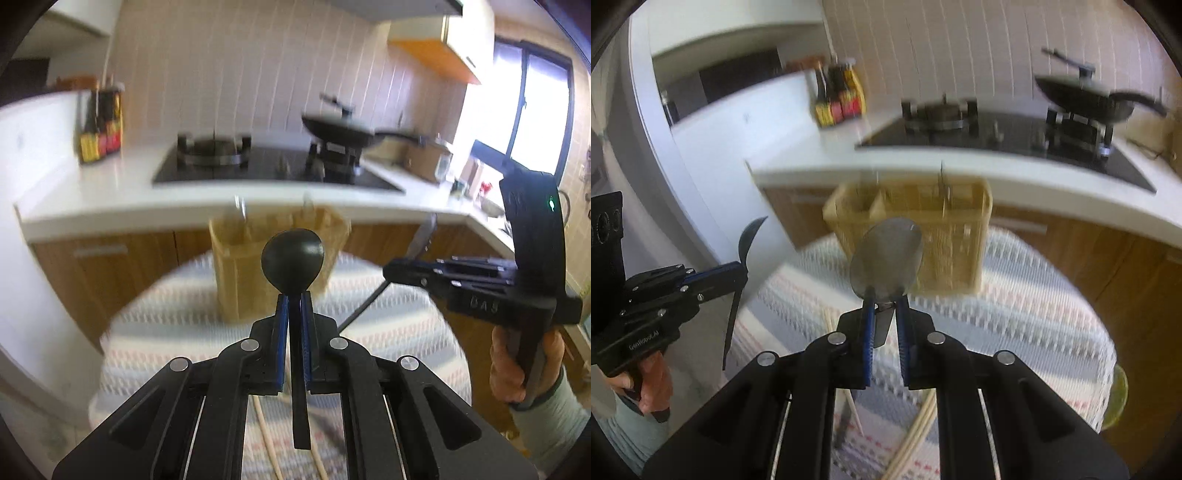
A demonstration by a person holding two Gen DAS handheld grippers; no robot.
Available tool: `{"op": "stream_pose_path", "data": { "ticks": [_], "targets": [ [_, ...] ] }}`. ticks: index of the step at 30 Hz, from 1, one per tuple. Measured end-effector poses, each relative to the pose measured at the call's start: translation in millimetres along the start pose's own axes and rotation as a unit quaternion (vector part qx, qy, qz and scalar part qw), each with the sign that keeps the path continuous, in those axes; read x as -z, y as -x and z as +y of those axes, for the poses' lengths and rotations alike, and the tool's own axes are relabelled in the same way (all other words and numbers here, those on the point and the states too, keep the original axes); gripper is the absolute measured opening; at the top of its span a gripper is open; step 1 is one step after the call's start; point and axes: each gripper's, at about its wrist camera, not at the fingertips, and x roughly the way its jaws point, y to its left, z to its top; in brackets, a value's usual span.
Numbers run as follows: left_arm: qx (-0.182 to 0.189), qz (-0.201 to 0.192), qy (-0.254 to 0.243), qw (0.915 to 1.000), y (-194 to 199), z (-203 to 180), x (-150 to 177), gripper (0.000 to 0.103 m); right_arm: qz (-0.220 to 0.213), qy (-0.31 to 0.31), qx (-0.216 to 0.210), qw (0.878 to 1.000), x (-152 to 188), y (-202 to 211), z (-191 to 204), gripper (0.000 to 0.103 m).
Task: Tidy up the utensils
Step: 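Carry the black spoon and metal spoon into the tan basket and open both grippers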
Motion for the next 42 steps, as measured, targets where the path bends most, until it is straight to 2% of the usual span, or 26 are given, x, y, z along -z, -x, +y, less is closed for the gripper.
{"op": "stream_pose_path", "data": {
  "ticks": [6,11,14,18,24,29,34,42],
  "targets": [
    [0.007,-0.073,0.007,0.9973,1.1,7.8,-44.8,0.005,-0.048,-0.012,-0.013,0.999,-39.7,17.3,-9.6,0.009],
    [0.007,-0.138,0.011,0.9903,-10.6,18.2,-70.2,0.005,-0.08,-0.026,-0.009,0.996,-69.2,25.0,-26.4,0.009],
    [0.018,-0.176,0.018,0.984,-22.3,29.0,-80.1,0.005,-0.099,-0.028,0.021,0.994,-83.7,24.9,-40.4,0.009],
    [0.015,-0.2,0.024,0.9793,-43.4,41.7,-84.2,0.005,-0.095,-0.02,0.071,0.993,-90.9,13.4,-51.1,0.009],
    [0.015,-0.213,0.026,0.9767,-78.8,55.1,-75.5,0.005,-0.068,-0.008,0.108,0.992,-87.3,-22.3,-61.9,0.009],
    [-0.009,-0.207,0.012,0.9781,-105.8,58.6,-66.0,0.005,-0.044,-0.004,0.119,0.992,-85.4,-49.7,-67.0,0.009],
    [-0.022,-0.198,0.004,0.9799,-125.1,63.0,-54.6,0.005,-0.014,-0.008,0.121,0.993,-83.3,-71.8,-72.1,0.009],
    [-0.014,-0.184,0.01,0.9827,-133.7,71.0,-44.9,0.006,0.007,-0.013,0.107,0.994,-79.6,-83.5,-71.9,0.01]
  ]
}}
